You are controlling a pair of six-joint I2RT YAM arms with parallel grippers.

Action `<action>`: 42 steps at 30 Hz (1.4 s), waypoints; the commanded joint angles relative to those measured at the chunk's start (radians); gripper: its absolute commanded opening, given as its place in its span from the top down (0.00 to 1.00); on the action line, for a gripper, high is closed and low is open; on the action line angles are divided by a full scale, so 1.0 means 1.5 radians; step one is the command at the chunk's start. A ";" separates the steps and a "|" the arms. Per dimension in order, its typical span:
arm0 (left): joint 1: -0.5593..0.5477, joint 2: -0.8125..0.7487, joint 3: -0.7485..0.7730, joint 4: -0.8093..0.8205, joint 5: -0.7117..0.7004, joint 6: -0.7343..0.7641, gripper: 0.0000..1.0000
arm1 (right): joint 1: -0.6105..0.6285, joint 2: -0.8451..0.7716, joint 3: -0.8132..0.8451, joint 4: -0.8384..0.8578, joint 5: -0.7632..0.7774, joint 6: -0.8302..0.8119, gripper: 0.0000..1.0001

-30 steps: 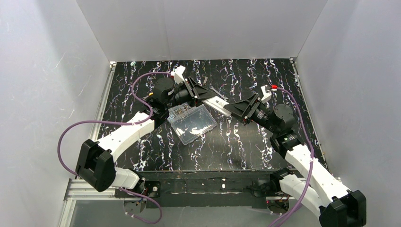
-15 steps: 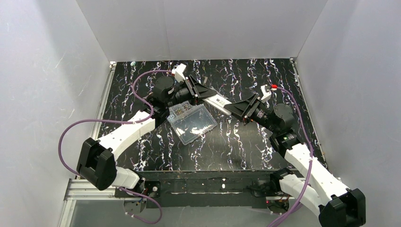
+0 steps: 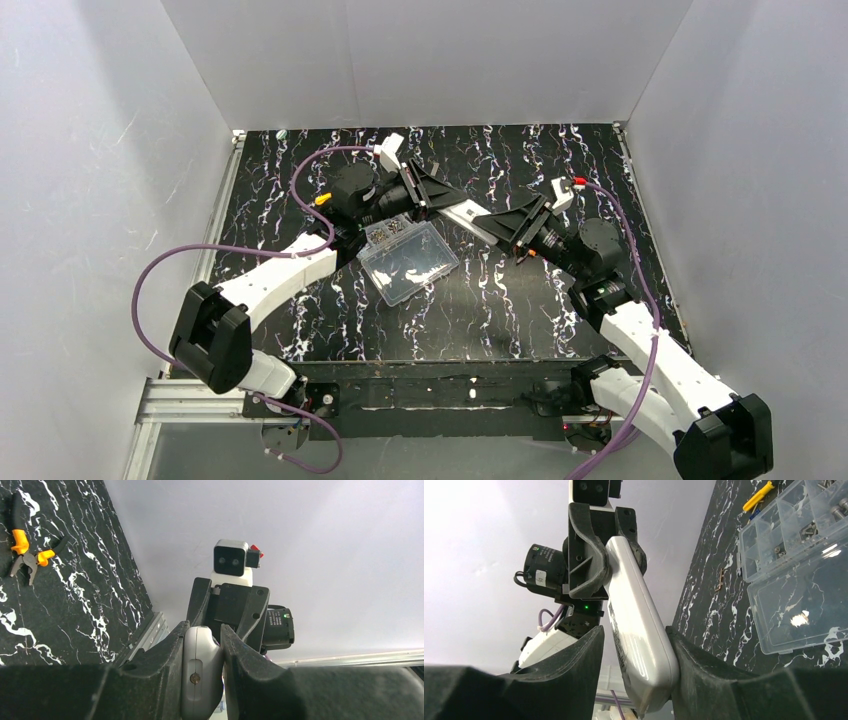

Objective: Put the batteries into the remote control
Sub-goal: Load the battery cover into the remote control, then place the remote control at the center of the board.

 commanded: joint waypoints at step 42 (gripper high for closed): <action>-0.004 -0.141 0.005 -0.295 -0.051 0.190 0.02 | -0.002 -0.067 0.067 -0.197 0.115 -0.164 0.99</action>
